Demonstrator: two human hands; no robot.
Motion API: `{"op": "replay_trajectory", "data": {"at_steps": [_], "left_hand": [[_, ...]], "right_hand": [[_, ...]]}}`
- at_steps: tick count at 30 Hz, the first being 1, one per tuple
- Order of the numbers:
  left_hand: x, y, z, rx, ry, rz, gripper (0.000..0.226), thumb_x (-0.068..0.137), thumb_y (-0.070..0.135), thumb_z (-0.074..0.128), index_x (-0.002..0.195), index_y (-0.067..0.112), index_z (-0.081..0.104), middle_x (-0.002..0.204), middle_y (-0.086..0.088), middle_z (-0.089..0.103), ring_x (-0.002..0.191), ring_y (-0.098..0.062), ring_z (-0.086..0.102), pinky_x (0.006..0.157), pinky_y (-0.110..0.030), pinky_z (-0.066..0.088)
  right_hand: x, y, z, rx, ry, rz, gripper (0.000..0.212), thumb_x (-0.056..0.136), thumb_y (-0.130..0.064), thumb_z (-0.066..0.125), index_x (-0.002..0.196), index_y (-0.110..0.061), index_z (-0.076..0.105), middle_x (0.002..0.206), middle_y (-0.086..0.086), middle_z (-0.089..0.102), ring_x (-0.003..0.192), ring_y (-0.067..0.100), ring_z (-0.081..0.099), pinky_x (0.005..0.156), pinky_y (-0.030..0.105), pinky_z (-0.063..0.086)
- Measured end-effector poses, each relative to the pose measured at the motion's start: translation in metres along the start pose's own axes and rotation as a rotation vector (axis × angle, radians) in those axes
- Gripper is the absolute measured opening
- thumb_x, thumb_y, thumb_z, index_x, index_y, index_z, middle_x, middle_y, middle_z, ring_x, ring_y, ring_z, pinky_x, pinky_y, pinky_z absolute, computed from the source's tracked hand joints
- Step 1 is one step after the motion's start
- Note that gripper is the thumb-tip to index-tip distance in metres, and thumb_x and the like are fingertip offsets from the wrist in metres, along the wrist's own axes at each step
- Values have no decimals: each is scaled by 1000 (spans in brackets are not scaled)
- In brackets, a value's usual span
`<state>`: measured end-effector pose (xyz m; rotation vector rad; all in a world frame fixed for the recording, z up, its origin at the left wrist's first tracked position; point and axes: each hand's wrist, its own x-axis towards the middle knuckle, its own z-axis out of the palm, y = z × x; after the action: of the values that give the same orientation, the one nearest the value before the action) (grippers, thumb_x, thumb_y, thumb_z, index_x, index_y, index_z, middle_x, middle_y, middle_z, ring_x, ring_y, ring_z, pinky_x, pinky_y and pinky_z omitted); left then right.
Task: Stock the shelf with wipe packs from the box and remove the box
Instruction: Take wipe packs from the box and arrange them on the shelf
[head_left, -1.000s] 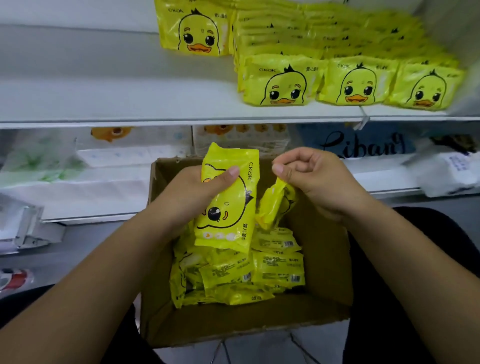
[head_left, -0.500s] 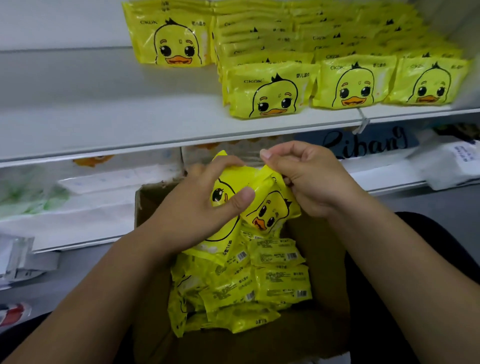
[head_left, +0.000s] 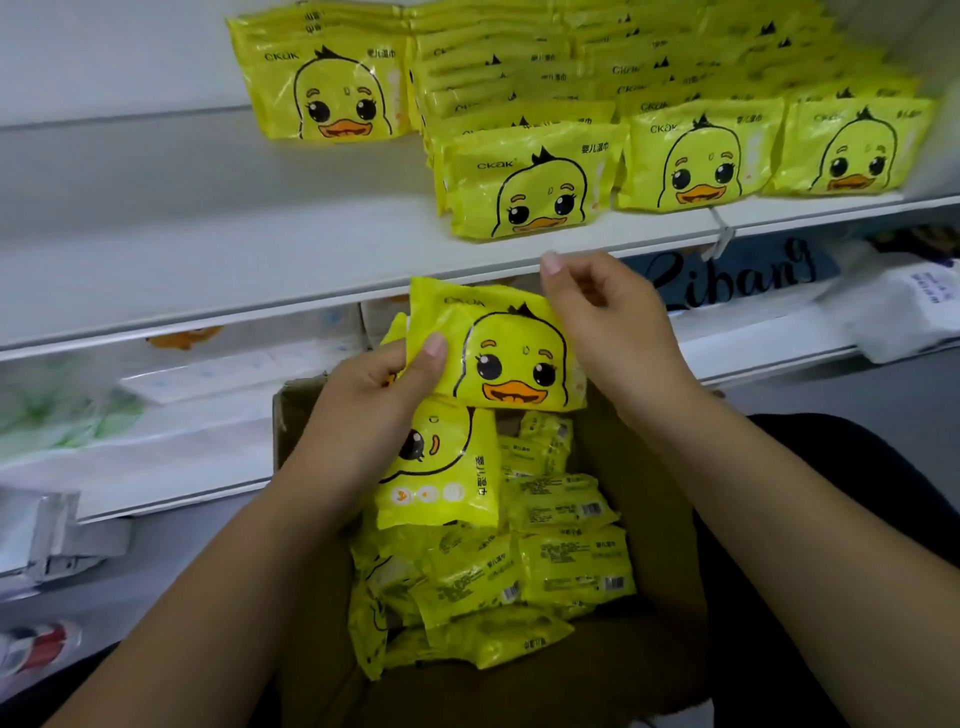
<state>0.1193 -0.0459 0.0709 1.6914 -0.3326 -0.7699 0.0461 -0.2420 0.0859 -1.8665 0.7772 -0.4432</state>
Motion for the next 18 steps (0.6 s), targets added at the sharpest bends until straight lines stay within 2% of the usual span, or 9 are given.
{"op": "replay_trajectory", "data": {"at_steps": [1,3,5,7,10,12,15,16,18], "left_hand": [[1,0,-4,-75,44,-33,57,88,66,64,100,11,72,98,-21,74,89,-36,72,92,-62,55],[4,0,-10,-187,108,-87,46,90,65,61,105,25,77,106,-7,78,100,-29,74,96,-55,55],[6,1,-15,-222,126,-119,49,83,73,61,112,36,76,110,0,78,103,-26,74,101,-52,52],[6,0,-17,-243,124,-124,54,83,73,60,118,34,74,114,2,77,106,-25,73,104,-51,50],[5,-2,-15,-290,143,-142,48,95,62,55,124,27,71,117,0,76,109,-25,73,104,-51,50],[5,-3,-14,-322,151,-147,51,92,63,56,126,28,70,119,0,75,111,-26,72,105,-51,49],[6,-2,-16,-365,132,-153,54,85,61,62,126,26,71,121,-3,74,112,-28,71,107,-50,47],[6,0,-17,-379,122,-168,55,82,59,66,125,24,72,120,-6,74,111,-30,71,107,-51,47],[8,4,-22,-382,86,-185,54,80,55,68,122,22,73,119,-10,74,108,-33,72,106,-53,48]], "right_hand": [[0,2,1,-14,-13,60,34,98,-54,54,103,-23,66,96,-10,65,91,7,60,76,24,45],[-1,5,4,53,-66,197,38,98,-61,48,103,-25,60,100,-7,63,95,13,63,80,30,51],[-1,3,8,300,-115,318,36,99,-58,49,104,-25,63,110,0,70,105,20,68,91,43,57],[0,3,11,382,-115,296,32,100,-53,51,104,-26,69,113,4,73,107,25,70,97,49,54],[2,1,13,351,-31,225,31,100,-48,56,102,-23,74,104,4,75,100,24,68,94,42,52],[4,-2,13,413,7,255,29,99,-44,59,104,-19,75,102,4,76,95,21,69,90,36,52],[6,-1,11,529,31,349,20,100,-34,59,91,-21,71,78,-4,74,66,12,67,60,19,52],[7,0,11,536,19,360,19,101,-34,59,93,-21,71,80,-4,74,66,11,67,60,19,51],[7,-1,10,543,-21,371,21,102,-34,56,104,-20,71,99,2,76,83,17,69,73,29,51]]}}
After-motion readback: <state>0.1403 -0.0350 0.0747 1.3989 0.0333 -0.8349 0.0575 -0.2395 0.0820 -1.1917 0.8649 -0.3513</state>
